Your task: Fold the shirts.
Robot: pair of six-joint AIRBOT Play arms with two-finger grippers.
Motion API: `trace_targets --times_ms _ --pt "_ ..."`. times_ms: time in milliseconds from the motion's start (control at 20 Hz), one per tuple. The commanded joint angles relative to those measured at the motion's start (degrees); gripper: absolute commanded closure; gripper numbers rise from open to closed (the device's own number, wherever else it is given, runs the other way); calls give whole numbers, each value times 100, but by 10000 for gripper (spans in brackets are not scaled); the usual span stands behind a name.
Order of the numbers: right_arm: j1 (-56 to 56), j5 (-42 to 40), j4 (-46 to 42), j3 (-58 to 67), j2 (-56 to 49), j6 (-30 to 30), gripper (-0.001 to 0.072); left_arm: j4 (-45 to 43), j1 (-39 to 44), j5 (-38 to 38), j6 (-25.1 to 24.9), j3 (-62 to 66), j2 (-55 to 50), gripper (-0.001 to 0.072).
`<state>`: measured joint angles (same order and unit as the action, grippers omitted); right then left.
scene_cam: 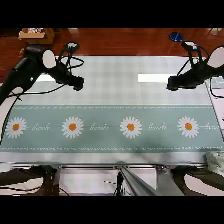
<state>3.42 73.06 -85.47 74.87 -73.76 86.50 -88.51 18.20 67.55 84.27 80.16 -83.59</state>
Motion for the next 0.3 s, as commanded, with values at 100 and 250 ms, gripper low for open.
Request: trace_targets --times_ms 100,250 --pt "2 0 7 4 0 -2 174 -2 4 4 2 4 -125 100" --pt "2 0 7 4 0 -2 174 0 2 4 2 4 -216 100"
